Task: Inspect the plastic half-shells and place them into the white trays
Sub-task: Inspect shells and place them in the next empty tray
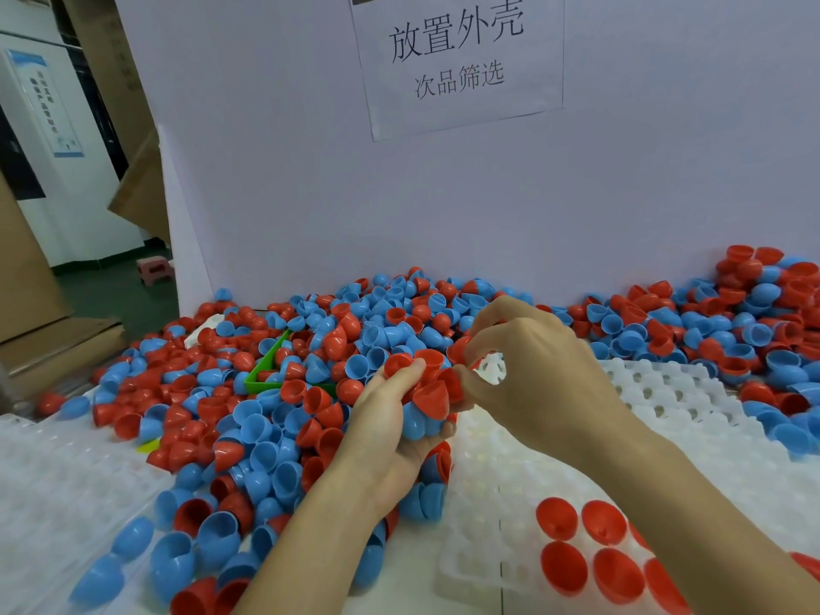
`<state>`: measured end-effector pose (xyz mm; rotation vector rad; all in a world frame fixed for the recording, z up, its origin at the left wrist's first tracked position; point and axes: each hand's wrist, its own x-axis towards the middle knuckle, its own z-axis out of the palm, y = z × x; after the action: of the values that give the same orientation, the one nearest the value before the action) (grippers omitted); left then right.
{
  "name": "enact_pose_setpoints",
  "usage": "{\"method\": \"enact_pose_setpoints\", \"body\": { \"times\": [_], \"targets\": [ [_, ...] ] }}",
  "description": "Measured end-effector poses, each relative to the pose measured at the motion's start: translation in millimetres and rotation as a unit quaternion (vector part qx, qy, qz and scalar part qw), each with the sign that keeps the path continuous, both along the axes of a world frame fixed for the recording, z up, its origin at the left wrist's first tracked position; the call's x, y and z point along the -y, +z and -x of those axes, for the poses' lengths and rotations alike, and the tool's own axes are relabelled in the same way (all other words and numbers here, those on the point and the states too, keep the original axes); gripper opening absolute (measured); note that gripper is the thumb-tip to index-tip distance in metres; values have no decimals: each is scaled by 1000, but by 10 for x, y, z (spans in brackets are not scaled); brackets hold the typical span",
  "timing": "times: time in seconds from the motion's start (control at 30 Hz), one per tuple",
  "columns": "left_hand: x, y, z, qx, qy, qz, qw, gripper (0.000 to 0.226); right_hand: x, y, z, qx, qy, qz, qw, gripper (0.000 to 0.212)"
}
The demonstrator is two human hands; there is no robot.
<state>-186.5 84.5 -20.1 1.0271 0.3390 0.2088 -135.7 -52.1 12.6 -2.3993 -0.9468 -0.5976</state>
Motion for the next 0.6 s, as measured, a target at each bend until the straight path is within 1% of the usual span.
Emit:
{"method": "enact_pose_setpoints", "body": {
  "times": [0.07,0.13,0.27,0.33,0.43,0.5,0.6],
  "targets": [
    [-13,-8,-3,-2,5,0,1000,31,23,0,-26,3,-1,-5,1000,11],
    [-24,-22,-7,-4,13,6,1000,29,77,9,-69,-18,10,-14,1000,10],
    [-38,-12,16,0,19,57,998,23,184,83,-140,-105,30,-38,993,6],
    [-37,7,34,6,17,84,996,22,225,129,-141,-174,46,-74,981,10],
    [-22,30,45,9,18,102,995,23,272,187,-115,-286,80,-155,942,16],
    [-7,41,43,5,17,103,994,23,286,204,-108,-318,87,-168,929,16],
    [-5,42,46,3,20,100,995,22,276,179,-118,-341,103,-184,916,11]
  ]
}}
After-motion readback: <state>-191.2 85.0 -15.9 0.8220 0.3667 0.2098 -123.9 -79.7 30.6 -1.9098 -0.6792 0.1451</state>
